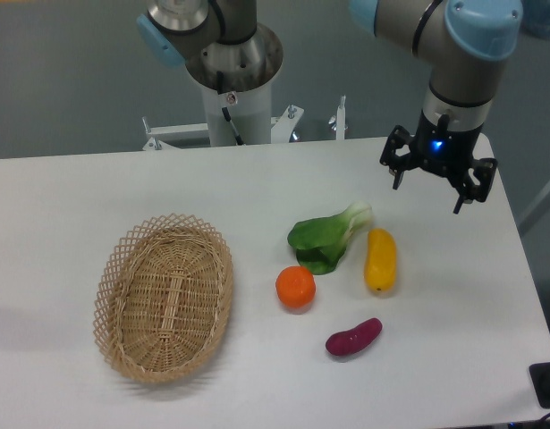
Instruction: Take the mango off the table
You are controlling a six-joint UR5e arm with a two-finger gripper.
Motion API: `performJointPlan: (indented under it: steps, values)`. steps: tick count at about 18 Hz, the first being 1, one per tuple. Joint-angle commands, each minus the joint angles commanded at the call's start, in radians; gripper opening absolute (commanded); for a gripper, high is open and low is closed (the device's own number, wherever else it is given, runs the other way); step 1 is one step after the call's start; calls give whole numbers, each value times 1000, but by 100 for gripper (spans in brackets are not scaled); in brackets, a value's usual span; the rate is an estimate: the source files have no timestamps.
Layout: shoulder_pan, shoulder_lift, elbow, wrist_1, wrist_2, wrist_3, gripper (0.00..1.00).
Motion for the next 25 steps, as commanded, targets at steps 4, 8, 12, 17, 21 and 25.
performJointPlan:
  steps: [4, 8, 12, 17, 21, 25]
  values:
    - [8, -2, -6, 25, 0, 2, 100]
    - [6, -6, -9, 28, 0, 0, 100]
    - [6, -6, -12, 38, 2, -3, 100]
    - [2, -14, -21, 40, 11, -14, 100]
    - [-5, -29, -35, 63, 17, -98, 100]
    - [-53, -72, -81, 193, 32, -235, 100]
